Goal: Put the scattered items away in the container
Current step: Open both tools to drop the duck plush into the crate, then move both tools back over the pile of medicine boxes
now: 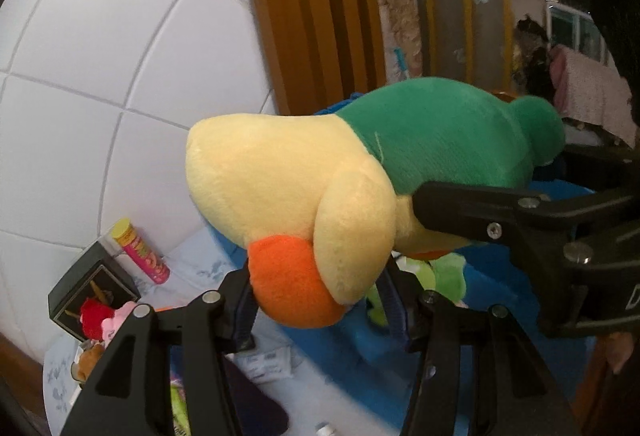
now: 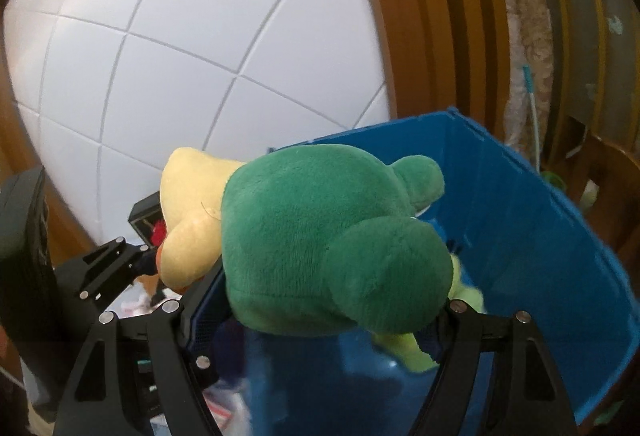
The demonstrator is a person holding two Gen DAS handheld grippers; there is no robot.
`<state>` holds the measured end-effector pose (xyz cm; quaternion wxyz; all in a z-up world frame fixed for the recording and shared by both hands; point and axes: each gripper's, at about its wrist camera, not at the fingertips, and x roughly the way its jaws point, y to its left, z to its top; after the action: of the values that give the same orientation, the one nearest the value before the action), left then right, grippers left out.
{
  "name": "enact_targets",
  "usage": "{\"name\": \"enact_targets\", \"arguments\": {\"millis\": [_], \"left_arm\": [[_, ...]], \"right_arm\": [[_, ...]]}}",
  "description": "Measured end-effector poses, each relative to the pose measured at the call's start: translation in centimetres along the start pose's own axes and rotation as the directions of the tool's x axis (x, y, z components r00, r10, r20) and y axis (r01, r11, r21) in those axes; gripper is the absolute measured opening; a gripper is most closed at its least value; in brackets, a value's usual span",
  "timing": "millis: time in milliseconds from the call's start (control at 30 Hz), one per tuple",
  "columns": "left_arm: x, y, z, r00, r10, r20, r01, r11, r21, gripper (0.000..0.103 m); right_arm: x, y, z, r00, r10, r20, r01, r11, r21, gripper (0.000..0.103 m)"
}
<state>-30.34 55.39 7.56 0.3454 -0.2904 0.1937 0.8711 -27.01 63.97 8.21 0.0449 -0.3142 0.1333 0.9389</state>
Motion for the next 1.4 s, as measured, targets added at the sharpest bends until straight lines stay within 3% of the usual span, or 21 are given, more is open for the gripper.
{"name": "enact_targets", "arguments": {"millis": [133,300,367,633,767,867,900,1167,1400], "left_arm": [[5.3,-2.0,4.6,0.994,0.043,-0.097,-0.049,0.997,-0.063,0.052],[11.8,-3.7,9.7,0.968,0.089,-0.235,-0.126,0.981,-0.145,0.052],[14.3,-3.5,10.5,0.955,0.078,-0.285,-0.138,0.971,-0.194,0.052],[20.8,-1.8,8.8,0.892,0.078,-0.445,-0.216,0.939,-0.268,0.052],[22.0,-0.8,7.7,0.868,0.081,-0.491,-0.247,0.926,-0.284,0.067],[22.1,-0.6,7.5,0.861,0.1,-0.499,-0.269,0.922,-0.278,0.081],[22.0,-0.5,7.5,0.86,0.103,-0.501,-0.273,0.921,-0.279,0.081],[21.7,-0.3,7.2,0.854,0.119,-0.507,-0.292,0.915,-0.277,0.082],[19.7,1.3,7.8,0.874,0.131,-0.467,-0.292,0.911,-0.291,0.082]], "right_arm": [[2.4,-5.6,4.5,0.998,0.029,-0.06,-0.032,0.999,-0.041,0.078],[7.0,-10.7,10.7,0.982,0.051,-0.18,-0.076,0.988,-0.133,0.078],[8.9,-11.7,11.5,0.974,0.066,-0.218,-0.099,0.985,-0.143,0.078],[16.9,-13.8,11.5,0.917,0.118,-0.382,-0.19,0.969,-0.157,0.078],[19.3,-14.2,11.4,0.904,0.095,-0.418,-0.186,0.965,-0.183,0.083],[20.6,-14.5,11.6,0.902,0.066,-0.426,-0.166,0.965,-0.203,0.098],[20.7,-14.6,11.7,0.903,0.059,-0.425,-0.161,0.965,-0.207,0.101],[20.1,-15.2,11.9,0.914,0.011,-0.405,-0.11,0.969,-0.222,0.102],[18.6,-14.7,11.9,0.927,-0.022,-0.375,-0.072,0.97,-0.234,0.102]]}}
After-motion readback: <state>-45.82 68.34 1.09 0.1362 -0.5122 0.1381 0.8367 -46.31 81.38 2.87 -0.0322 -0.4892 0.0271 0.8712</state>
